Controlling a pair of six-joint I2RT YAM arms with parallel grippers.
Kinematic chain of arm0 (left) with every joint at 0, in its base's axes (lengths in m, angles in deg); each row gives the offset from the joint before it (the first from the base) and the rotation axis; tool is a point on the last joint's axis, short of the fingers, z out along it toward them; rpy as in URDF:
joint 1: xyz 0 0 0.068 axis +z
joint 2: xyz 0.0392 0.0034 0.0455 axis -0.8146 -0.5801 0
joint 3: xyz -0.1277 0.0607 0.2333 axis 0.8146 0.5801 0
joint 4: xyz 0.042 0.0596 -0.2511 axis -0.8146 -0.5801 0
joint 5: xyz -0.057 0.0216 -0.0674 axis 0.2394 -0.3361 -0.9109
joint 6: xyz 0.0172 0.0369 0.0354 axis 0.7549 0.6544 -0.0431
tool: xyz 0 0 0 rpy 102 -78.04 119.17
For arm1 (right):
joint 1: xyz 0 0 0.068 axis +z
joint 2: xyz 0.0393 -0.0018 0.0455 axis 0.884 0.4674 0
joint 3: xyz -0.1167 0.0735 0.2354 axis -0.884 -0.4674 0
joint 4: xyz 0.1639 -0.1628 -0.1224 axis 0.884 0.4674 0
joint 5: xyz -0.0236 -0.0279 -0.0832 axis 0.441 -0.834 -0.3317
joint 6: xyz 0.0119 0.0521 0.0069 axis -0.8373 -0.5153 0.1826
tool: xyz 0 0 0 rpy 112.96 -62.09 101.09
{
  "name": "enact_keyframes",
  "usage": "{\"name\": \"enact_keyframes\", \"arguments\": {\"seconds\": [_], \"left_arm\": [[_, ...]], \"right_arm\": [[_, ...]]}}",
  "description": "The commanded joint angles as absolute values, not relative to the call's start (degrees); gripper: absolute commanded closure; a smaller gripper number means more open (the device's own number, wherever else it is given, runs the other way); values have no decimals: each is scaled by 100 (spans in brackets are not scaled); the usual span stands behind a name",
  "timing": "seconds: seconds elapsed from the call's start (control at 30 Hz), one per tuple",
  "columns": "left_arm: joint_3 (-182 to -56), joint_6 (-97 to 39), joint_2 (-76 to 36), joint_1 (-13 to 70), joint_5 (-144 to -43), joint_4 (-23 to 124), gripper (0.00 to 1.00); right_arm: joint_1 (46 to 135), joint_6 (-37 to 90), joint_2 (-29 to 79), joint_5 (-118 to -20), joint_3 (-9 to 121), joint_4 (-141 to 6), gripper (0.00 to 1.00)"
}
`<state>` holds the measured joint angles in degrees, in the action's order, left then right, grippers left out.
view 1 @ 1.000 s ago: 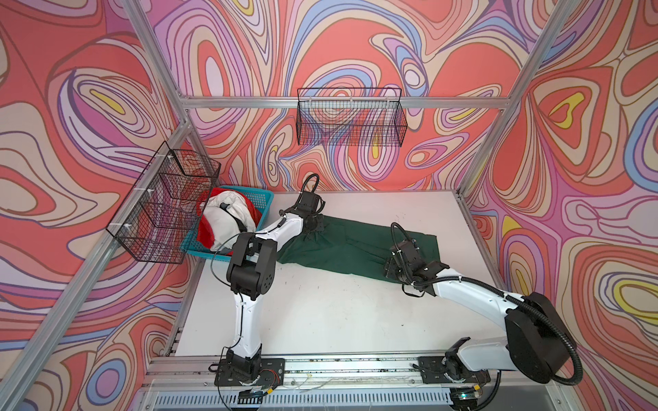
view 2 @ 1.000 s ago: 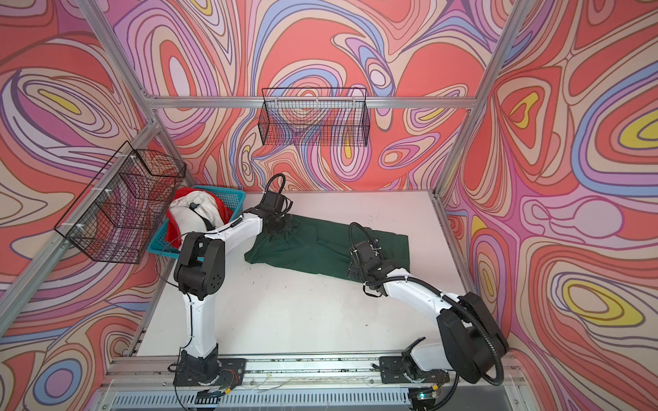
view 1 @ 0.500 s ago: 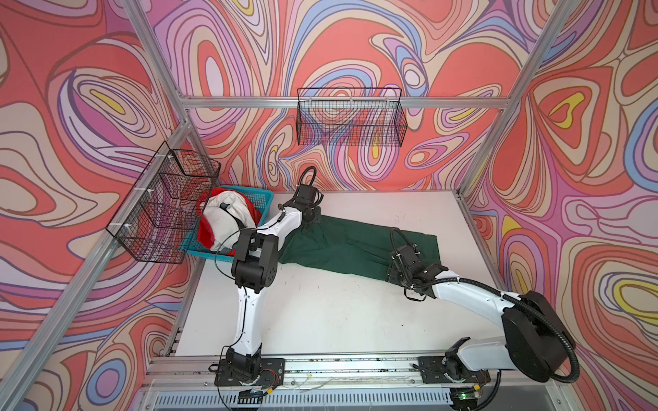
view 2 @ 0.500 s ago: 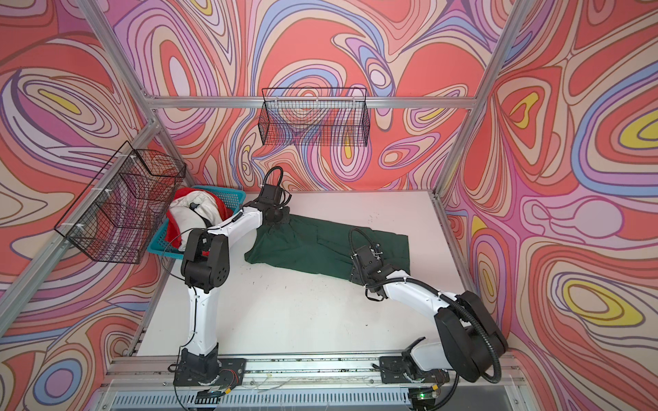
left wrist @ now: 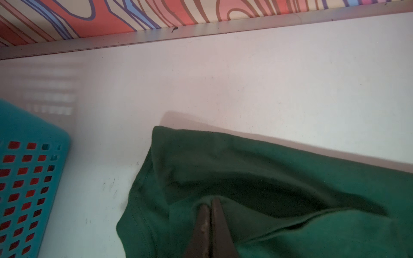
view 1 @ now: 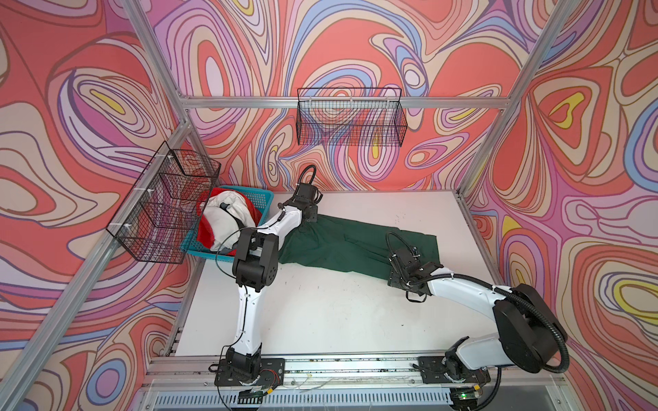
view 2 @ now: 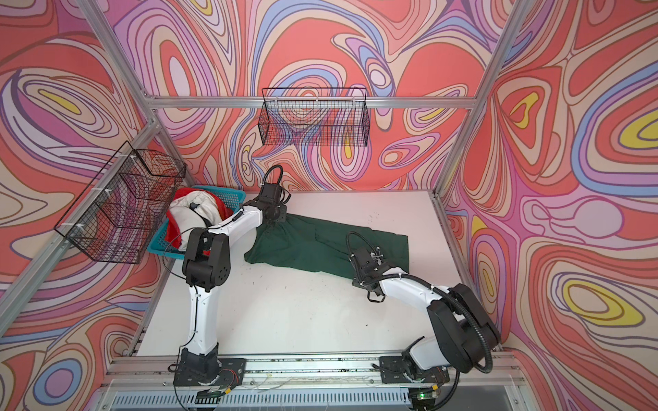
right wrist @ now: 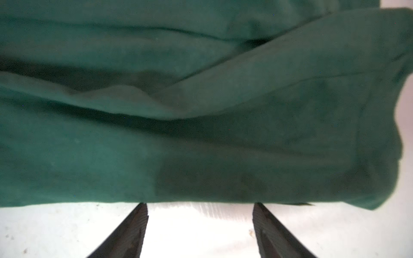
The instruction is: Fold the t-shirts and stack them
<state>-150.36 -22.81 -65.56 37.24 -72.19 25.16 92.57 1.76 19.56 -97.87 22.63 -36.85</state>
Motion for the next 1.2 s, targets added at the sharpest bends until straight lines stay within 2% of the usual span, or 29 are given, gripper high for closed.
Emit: {"name": "enact_keyframes", "arguments": {"seconds": [0.0,0.23,0.27,0.33,0.4,0.43,0.57,0.67,0.97,1.03,1.1,1.17], "left_arm": [[-15120,-2169,-6690,3781,-6889,2532,100],[-15121,-2125,-6658,3779,-6913,2502,100],[-15121,-2124,-6632,3776,-6881,2472,94],[-15121,-2214,-6532,3783,-6690,2330,66],[-15008,-2328,-6323,3775,-6476,2237,47],[-14864,-2387,-6157,3760,-6390,2262,40],[-14043,-2486,-5361,3661,-6262,2589,22],[-13503,-2425,-4845,3461,-6105,2750,16],[-12755,-2547,-4449,3070,-6081,2748,14],[-12713,-2565,-4475,3063,-6041,2722,14],[-12704,-2571,-4492,3069,-6004,2680,14],[-12682,-2571,-4494,3065,-5984,2643,14]], "right_arm": [[9178,215,2016,-10331,2605,-3157,22],[8557,679,2161,-10275,2868,-3353,23],[8462,767,2214,-10253,2936,-3415,23],[8284,893,2387,-10273,3089,-3470,23],[8109,1102,2584,-10213,3231,-3551,23],[8010,1217,2708,-10205,3321,-3567,23],[7613,1521,3068,-10316,3592,-3547,23],[7472,1628,3212,-10614,3692,-3450,23],[7047,1563,3381,-10702,3579,-3531,26],[7036,1594,3478,-10693,3592,-3590,28],[7032,1648,3585,-10713,3618,-3635,36],[7031,1675,3686,-10758,3666,-3625,40]]}}
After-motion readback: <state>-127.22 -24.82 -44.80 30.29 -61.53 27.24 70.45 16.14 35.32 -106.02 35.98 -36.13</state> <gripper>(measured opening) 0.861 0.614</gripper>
